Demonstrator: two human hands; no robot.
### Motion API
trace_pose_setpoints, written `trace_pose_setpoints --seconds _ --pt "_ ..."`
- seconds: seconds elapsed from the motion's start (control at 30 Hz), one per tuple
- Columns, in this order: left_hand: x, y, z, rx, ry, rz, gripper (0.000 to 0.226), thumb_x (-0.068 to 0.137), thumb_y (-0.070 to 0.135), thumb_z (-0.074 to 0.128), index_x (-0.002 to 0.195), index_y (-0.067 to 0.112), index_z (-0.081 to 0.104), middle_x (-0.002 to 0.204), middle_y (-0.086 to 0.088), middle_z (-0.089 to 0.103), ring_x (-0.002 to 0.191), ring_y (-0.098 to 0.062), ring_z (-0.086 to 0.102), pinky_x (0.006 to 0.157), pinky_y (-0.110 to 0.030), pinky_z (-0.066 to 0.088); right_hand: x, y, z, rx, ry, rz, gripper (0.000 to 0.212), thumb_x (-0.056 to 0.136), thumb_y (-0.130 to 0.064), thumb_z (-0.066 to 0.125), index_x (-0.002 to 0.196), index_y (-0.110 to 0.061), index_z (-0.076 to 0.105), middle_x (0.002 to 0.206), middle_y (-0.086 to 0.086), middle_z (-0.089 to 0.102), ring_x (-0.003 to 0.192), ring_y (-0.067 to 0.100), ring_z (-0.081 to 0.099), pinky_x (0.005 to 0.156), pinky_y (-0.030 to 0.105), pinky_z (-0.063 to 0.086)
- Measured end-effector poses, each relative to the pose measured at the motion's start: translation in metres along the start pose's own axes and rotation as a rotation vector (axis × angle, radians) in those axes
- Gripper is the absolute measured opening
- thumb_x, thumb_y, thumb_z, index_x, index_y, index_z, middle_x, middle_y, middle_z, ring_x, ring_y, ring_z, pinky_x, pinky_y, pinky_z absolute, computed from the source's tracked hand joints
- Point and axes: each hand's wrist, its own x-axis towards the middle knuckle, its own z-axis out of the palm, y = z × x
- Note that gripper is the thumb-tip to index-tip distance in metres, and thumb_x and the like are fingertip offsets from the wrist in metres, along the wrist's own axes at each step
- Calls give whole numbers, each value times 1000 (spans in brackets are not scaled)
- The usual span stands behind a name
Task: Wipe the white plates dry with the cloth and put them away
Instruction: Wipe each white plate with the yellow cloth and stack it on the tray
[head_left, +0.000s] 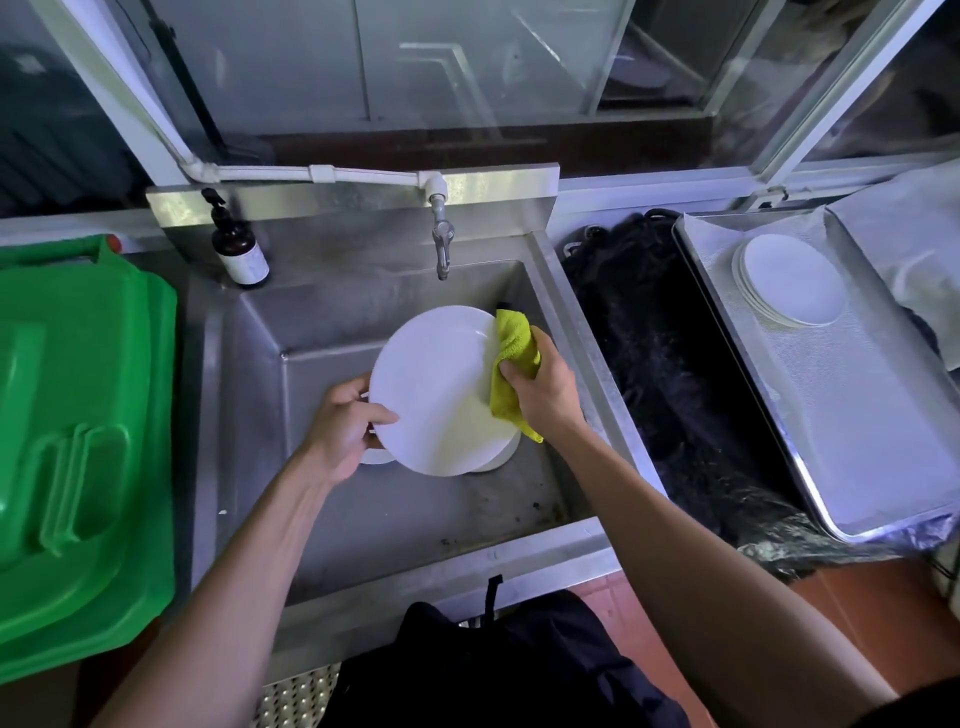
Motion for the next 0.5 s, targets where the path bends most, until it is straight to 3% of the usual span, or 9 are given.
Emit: trace_pose_setpoints --seconds 0.17,0.27,0.37,0.5 --pt "3 18 -5 118 -88 7 41 61 4 64 86 32 81 84 6 77 71 -17 73 53 -30 55 4 -11 -5 -88 -16 -128 55 89 -18 71 139 -31 50 103 -36 52 93 -24 50 71 -4 35" --pt "7 29 -4 198 -112 29 42 63 1 64 93 26 79 88 5 77 75 -18 72 60 -32 55 7 -17 -9 -118 -46 -172 58 88 -17 73 140 -28 51 112 -25 56 97 -9 49 75 -2 32" --pt "14 37 -1 299 -133 80 52 79 -17 58 99 28 76 85 7 78 75 -15 70 66 -30 51 9 -20 -10 -135 -62 -201 57 88 -15 73 139 -26 52 117 -17 57 104 3 51 77 2 31" --pt "19 42 2 350 -120 134 69 80 -24 53 78 39 81 78 13 77 68 -3 69 58 -17 53 8 -23 -11 -120 -47 -217 54 85 -9 73 133 -24 55 114 -16 58 103 6 53 80 9 37"
